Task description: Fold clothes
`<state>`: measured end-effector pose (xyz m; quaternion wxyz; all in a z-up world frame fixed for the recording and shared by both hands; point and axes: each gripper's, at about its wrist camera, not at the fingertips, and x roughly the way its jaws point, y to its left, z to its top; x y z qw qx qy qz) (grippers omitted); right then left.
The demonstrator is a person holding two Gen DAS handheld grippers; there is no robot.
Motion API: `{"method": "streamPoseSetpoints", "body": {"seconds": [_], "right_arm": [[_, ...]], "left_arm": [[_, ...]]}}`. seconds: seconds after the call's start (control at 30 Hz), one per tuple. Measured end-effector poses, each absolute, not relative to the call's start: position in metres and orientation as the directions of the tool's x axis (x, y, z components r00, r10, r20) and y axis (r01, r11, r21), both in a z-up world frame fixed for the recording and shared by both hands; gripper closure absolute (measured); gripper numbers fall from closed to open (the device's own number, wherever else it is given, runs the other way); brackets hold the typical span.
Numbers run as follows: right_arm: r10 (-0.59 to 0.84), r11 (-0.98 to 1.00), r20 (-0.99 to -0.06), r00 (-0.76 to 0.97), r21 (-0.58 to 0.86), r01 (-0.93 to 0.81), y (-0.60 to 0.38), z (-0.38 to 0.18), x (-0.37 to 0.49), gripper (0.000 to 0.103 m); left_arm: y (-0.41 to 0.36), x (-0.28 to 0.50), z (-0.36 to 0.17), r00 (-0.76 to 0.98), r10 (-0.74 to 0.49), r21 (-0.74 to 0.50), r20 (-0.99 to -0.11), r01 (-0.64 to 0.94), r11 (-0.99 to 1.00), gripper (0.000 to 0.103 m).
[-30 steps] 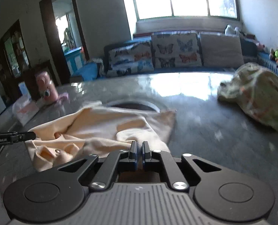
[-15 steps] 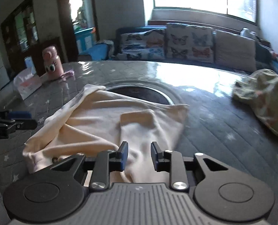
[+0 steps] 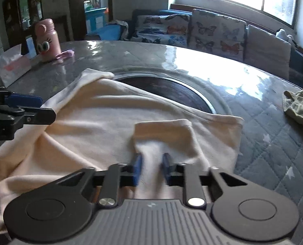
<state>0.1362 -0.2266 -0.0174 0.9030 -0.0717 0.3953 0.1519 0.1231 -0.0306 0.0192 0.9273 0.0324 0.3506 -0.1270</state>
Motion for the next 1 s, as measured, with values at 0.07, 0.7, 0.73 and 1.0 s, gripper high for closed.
{"method": "streamPoseSetpoints", "body": {"seconds": [0.07, 0.7, 0.73, 1.0], "right_arm": [[0.206, 0.949, -0.726, 0.656, -0.016, -0.315, -0.232, -0.015, 0.133, 0.099], [-0.073, 0.997, -0.639, 0.766, -0.039, 0.062, -0.38, 0.025, 0.049, 0.101], [-0.081, 0.996, -0.644, 0.761, -0.033, 0.077, -0.385, 0.024, 0.045, 0.101], [-0.122, 0.987, -0.712, 0.691, -0.011, 0.162, -0.409, -0.001, 0.022, 0.099]], "left_arm": [[-0.034, 0.127, 0.016, 0.716, -0.215, -0.028, -0.664, 0.263, 0.964, 0.052], [0.006, 0.119, 0.024, 0.783, -0.085, -0.002, -0.616, 0.106, 0.994, 0.1], [0.013, 0.113, 0.028, 0.792, -0.071, -0.007, -0.606, 0.085, 0.996, 0.1], [0.084, 0.07, 0.028, 0.78, 0.052, -0.023, -0.623, -0.085, 0.996, 0.098]]}}
